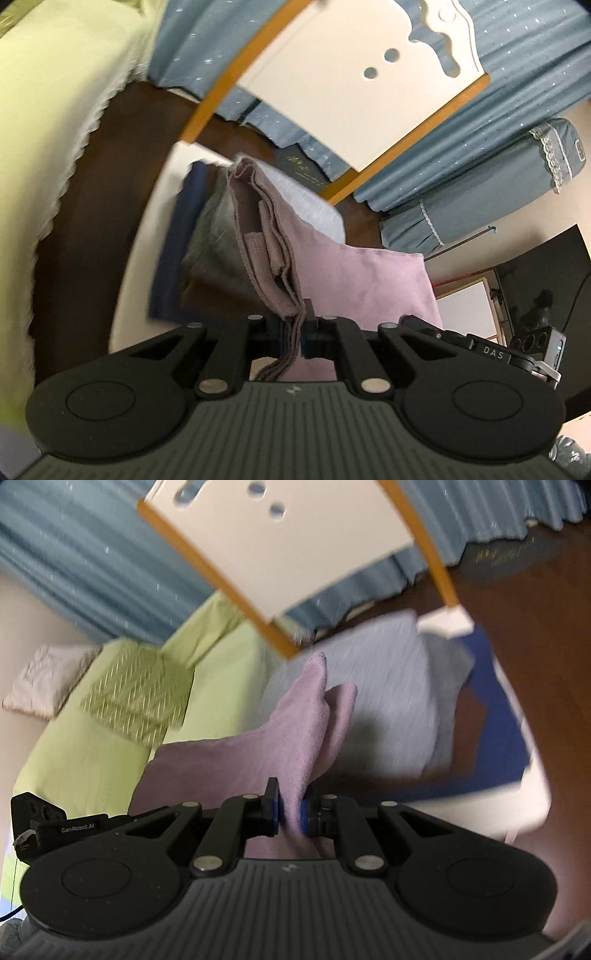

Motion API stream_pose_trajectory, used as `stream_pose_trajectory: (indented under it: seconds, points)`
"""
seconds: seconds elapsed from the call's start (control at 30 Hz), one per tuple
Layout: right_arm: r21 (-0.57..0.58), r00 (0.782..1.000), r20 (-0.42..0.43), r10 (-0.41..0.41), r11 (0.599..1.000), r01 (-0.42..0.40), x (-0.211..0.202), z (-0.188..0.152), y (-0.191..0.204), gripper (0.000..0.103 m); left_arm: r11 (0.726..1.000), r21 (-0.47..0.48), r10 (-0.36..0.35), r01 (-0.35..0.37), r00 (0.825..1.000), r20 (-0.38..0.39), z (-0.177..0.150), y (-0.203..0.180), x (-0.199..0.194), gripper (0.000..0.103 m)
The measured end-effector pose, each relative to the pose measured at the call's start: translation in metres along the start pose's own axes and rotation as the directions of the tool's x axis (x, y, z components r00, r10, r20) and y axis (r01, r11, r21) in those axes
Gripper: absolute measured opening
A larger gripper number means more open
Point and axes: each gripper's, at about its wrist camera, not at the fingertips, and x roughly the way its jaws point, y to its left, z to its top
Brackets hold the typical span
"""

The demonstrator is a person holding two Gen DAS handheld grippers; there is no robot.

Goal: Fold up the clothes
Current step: 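Lift the folded top with both tools and carry it onto the chair's clothes stack, then open both tools to release the top onto the stack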

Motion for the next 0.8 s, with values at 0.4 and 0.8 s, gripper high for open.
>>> stream_pose_trajectory:
  seconds: [0.4, 0.8]
  points:
    - [0.048, 0.997, 0.079, -0.008, 0.999, 0.005, 0.039, 0.082, -0.06, 0.009, 0.997, 0.072, 0.003, -0.002, 1.0, -0.019, 0.073, -0.003, 0.082, 0.004]
    - [0.098, 0.998, 0.03, -0.056, 0.994, 0.053, 0.069, 0.085, -0.084, 0.009, 0.999, 0.029, 0.017, -0.015, 0.995, -0.096, 0.077, 0.026, 0.112, 0.005]
